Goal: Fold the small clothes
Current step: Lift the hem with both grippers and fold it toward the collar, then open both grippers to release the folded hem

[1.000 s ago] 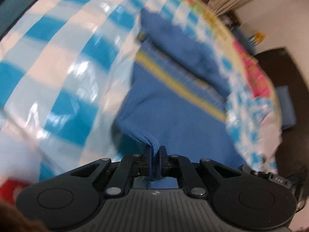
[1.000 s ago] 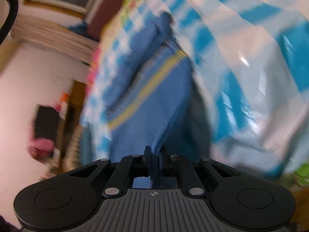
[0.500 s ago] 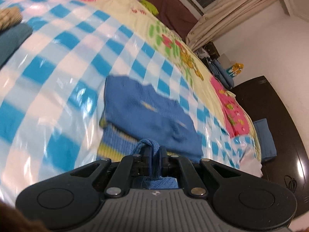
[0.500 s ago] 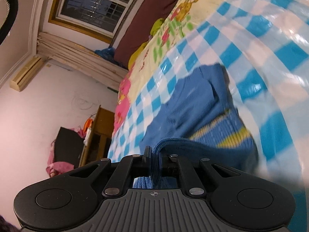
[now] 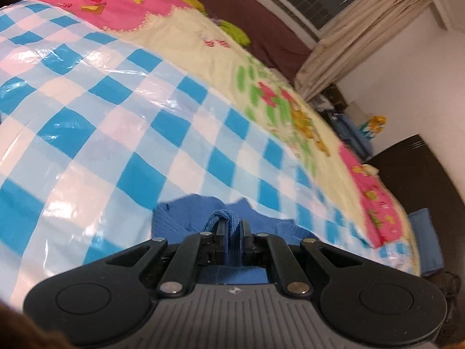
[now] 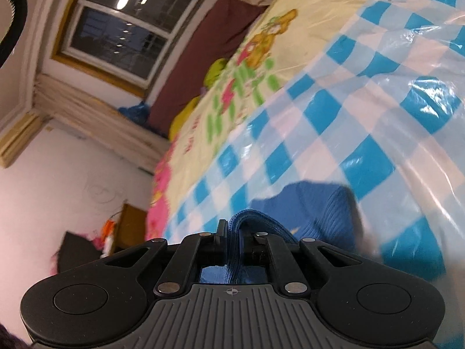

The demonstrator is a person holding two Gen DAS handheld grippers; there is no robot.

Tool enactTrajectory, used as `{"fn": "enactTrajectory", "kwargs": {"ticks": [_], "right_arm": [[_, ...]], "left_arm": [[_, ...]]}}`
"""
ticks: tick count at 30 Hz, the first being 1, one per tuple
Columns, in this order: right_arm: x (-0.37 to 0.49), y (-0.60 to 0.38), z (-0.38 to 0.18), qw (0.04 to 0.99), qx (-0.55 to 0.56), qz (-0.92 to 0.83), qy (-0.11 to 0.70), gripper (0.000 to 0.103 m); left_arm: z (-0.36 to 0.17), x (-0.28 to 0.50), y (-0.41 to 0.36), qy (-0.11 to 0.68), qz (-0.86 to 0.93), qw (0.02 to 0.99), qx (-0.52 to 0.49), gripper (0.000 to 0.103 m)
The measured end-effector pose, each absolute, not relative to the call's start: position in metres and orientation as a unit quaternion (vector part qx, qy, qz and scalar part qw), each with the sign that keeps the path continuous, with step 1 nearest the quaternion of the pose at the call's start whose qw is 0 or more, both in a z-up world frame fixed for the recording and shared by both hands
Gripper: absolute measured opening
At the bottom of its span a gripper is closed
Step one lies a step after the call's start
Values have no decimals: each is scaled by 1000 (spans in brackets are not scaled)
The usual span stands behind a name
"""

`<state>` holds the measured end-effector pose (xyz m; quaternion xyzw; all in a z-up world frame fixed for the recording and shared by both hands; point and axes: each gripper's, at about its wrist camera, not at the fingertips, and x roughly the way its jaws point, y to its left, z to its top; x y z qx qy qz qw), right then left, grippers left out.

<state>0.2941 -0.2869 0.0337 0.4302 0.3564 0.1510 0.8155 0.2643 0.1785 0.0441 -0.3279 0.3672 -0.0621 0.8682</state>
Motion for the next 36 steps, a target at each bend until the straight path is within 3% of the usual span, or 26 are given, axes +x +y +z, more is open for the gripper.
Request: {"fn": "enactTrajectory", "kwargs": {"ticks": [13, 18, 20, 22, 23, 24, 28, 36], "right_arm": [[341, -284, -13, 825, 407, 65, 385, 7], [345, -287, -24, 805, 439, 59, 395, 14], [346, -286, -20, 805, 442, 70, 390, 23], [347, -285, -14, 808, 441, 79, 382, 43], [346, -285, -10, 812, 440, 83, 375, 61], [345, -285, -7, 816, 438, 83, 368, 70], [335, -284, 6, 832, 416, 88, 356, 70], [306, -258, 9, 876, 282, 93, 381, 69]], "left_arm": [[4, 293, 191, 386, -6, 856, -344, 11], [-3, 294, 194, 398, 3, 845, -357, 13], [0, 292, 196, 392, 3, 846, -360, 19], [4, 290, 199, 385, 9, 848, -363, 33], [7, 289, 201, 381, 13, 849, -366, 40], [9, 288, 203, 376, 16, 850, -368, 41], [19, 278, 202, 368, 20, 858, -357, 41], [14, 261, 151, 396, 25, 890, -223, 42]]}}
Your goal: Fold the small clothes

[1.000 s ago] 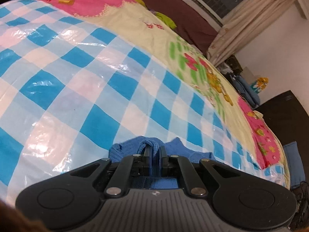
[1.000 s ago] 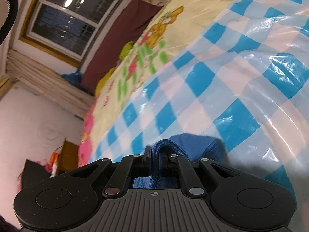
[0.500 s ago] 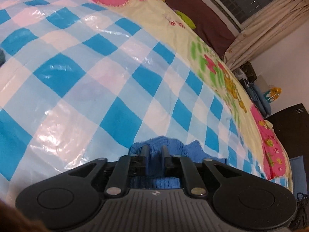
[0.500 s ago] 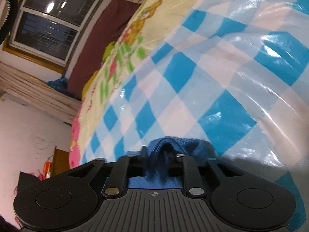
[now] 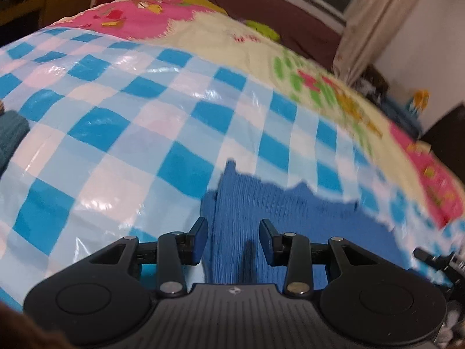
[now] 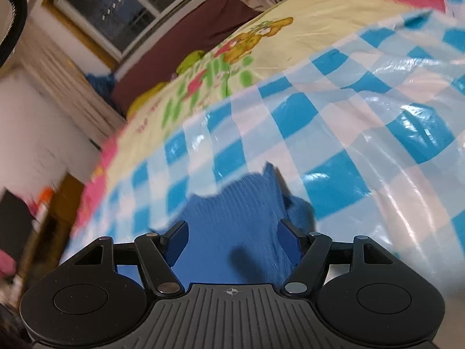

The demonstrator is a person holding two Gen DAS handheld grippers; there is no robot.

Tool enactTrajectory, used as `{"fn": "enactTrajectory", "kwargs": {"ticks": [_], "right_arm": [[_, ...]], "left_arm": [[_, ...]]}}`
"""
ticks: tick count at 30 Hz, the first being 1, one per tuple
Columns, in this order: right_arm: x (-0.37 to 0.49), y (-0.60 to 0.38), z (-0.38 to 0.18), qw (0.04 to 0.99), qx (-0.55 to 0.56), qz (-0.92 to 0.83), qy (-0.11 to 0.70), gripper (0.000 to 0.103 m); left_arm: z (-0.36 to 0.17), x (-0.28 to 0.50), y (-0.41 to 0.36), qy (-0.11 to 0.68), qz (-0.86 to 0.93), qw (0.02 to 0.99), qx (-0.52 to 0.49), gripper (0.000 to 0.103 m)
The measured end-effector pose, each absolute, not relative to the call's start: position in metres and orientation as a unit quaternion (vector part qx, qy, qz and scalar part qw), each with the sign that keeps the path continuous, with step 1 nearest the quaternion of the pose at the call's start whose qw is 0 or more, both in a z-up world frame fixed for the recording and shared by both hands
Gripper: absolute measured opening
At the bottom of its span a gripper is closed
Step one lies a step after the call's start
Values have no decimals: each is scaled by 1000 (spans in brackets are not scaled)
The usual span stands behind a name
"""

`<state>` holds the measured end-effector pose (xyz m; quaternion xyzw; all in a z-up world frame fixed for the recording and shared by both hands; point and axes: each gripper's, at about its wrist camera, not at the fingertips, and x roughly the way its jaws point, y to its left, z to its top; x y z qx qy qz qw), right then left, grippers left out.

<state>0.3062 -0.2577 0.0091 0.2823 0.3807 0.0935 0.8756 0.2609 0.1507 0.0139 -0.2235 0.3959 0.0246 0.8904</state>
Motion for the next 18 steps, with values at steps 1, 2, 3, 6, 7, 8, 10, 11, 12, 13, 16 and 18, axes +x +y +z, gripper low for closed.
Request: {"fn": "enactTrajectory", "kwargs": {"ticks": [1, 2, 3, 6, 7, 8, 10, 11, 12, 13, 16, 18], "right_arm": [[305, -256, 7, 877, 276, 92, 383, 69], [305, -256, 5, 877, 272, 87, 386, 69], [304, -256, 3, 878, 266, 81, 390, 69], [305, -253, -2, 884, 229, 65, 402, 55], [307, -254, -5, 883, 221, 56, 411, 42], [308, -255, -9, 881, 217, 45, 418, 35], [308, -263, -16, 877, 232, 34, 420, 33], [307, -266, -17, 876, 238, 25, 419, 32], [307, -267, -16, 875, 241, 24, 419, 32], [306, -267, -14, 875, 239, 23, 419, 32], [302, -257, 1, 891, 196, 17, 409, 37], [298, -246, 16, 907, 158, 15, 391, 38]], "left_arm": [[10, 262, 147, 403, 32, 889, -215, 41], [7, 264, 143, 409, 40, 888, -206, 41], [3, 264, 142, 414, 48, 887, -199, 39], [-4, 258, 144, 419, 51, 884, -201, 35], [-6, 257, 145, 421, 54, 883, -201, 34], [-7, 255, 146, 422, 58, 882, -202, 33], [-9, 251, 150, 422, 65, 880, -208, 32], [-9, 249, 151, 421, 67, 879, -213, 32], [-8, 247, 153, 420, 69, 879, -216, 32], [-7, 243, 154, 417, 72, 879, -220, 32], [-3, 234, 158, 408, 71, 879, -235, 32], [-2, 227, 160, 405, 69, 880, -240, 32]]}}
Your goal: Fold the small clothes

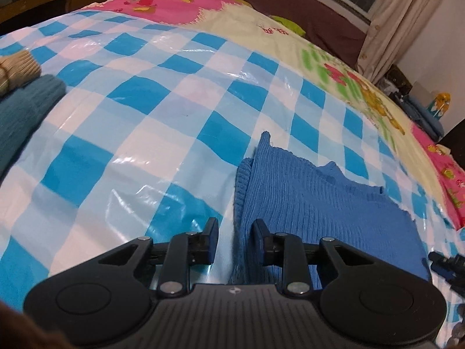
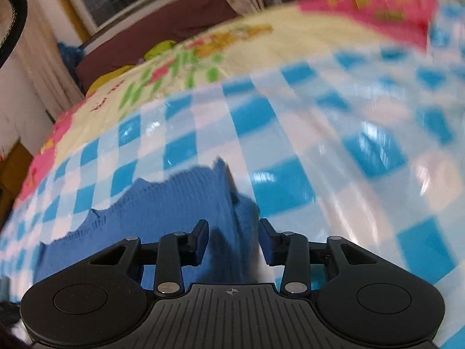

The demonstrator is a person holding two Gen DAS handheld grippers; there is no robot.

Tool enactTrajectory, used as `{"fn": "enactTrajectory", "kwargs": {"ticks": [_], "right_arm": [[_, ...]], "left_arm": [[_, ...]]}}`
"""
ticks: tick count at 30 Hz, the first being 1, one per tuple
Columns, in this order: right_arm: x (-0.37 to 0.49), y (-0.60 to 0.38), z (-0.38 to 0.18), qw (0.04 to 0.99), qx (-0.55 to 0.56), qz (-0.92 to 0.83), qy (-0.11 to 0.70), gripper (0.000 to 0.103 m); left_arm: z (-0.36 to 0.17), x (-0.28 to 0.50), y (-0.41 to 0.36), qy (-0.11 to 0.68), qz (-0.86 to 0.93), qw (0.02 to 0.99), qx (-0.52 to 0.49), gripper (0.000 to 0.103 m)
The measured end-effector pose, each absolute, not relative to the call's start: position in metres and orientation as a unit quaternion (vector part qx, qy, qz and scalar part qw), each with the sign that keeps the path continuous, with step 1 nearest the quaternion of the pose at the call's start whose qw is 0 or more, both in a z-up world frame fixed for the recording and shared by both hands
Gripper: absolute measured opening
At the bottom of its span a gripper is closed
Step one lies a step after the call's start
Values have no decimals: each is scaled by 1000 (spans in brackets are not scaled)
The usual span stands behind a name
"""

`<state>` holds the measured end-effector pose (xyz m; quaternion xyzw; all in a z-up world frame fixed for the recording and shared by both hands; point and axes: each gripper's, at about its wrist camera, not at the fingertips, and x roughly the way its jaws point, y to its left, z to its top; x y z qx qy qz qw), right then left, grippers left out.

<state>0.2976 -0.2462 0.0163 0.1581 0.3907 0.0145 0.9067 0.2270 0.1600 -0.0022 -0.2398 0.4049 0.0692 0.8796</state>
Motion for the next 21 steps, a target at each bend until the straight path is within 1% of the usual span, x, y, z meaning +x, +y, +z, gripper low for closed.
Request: {"fn": "enactTrajectory", "kwargs": {"ticks": [3, 6, 7, 8, 9, 12, 14, 19, 21], "right_arm": [[292, -223, 37, 918, 130, 39, 372, 38], [289, -180, 50, 916, 108, 99, 374, 39], [289, -164, 52, 913, 101, 118, 377, 40], [290, -146, 52, 907, 97, 142, 385, 43], [291, -129, 51, 899, 97, 163, 394, 44], [294, -76, 48, 879, 90, 213, 416, 45], [299, -40, 42, 868, 74, 235, 430, 49], [305, 24, 27, 850, 45, 257, 458, 50], [307, 43, 21, 851, 14, 249, 463, 50]], "left_arm": [[-1, 215, 160, 397, 69, 884, -238, 32], [-3, 201, 162, 393, 69, 882, -252, 32], [-5, 195, 163, 390, 67, 880, -262, 32], [-6, 189, 164, 388, 67, 879, -270, 32], [-8, 184, 164, 387, 67, 878, -275, 32], [-14, 168, 164, 383, 68, 873, -293, 32], [-19, 160, 163, 382, 59, 872, -301, 32], [-18, 150, 148, 374, 52, 892, -249, 32], [-18, 147, 145, 371, 48, 897, -236, 32]]}}
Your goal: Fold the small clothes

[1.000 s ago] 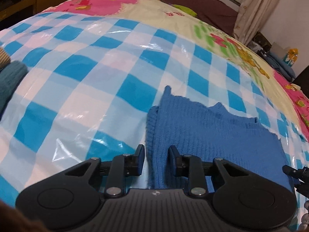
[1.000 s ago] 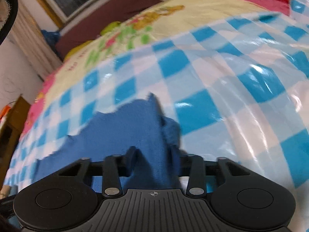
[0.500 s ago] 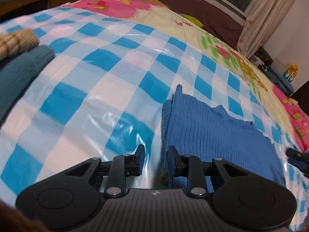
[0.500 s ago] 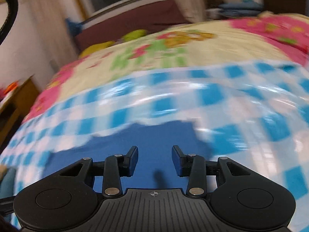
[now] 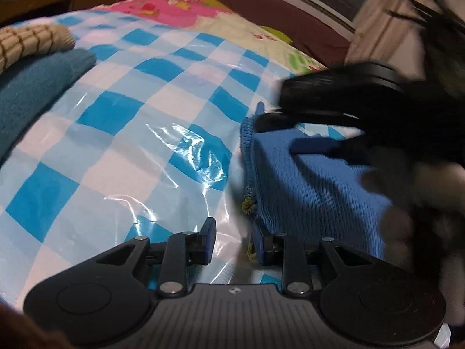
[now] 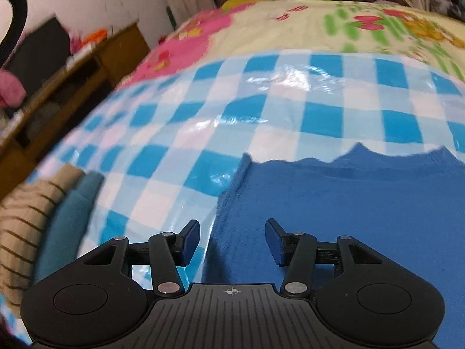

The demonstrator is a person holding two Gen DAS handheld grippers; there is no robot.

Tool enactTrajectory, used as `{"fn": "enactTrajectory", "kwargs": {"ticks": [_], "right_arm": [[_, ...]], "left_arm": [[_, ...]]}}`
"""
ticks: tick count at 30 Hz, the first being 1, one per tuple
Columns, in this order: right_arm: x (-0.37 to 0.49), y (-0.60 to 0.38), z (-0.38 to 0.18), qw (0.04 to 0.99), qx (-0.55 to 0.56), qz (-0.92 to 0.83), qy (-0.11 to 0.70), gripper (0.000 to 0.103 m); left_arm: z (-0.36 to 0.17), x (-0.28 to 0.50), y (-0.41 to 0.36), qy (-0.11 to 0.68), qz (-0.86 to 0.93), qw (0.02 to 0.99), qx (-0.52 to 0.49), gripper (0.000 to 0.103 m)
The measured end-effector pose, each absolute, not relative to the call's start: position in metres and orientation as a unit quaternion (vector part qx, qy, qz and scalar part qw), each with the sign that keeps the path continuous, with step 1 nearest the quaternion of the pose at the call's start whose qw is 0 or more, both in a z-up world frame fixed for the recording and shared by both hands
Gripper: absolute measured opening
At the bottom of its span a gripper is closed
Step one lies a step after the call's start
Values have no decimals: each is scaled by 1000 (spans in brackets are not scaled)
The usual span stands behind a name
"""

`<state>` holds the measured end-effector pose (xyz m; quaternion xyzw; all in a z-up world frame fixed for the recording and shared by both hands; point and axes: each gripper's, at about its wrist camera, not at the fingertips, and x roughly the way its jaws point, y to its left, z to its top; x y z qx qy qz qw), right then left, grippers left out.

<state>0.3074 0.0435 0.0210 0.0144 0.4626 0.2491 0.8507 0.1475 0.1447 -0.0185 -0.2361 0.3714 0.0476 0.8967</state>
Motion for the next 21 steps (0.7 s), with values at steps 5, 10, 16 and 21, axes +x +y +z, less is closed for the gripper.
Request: {"fn": "enactTrajectory", "kwargs": {"ticks": [5, 10, 16, 21], "right_arm": [[304, 73, 9, 856, -52, 233, 459, 24], [292, 83, 17, 849, -66, 258, 456, 6], [293, 87, 2, 834, -50, 260, 485, 2], [287, 70, 18, 840, -8, 277, 466, 12]], "left_arm": [[-21, 145, 146, 371, 32, 898, -235, 32], [-21, 138, 149, 374, 25, 893, -250, 32], [-24, 131, 146, 385, 26, 888, -252, 32], [-21, 121, 152, 373, 21, 886, -274, 32]]}}
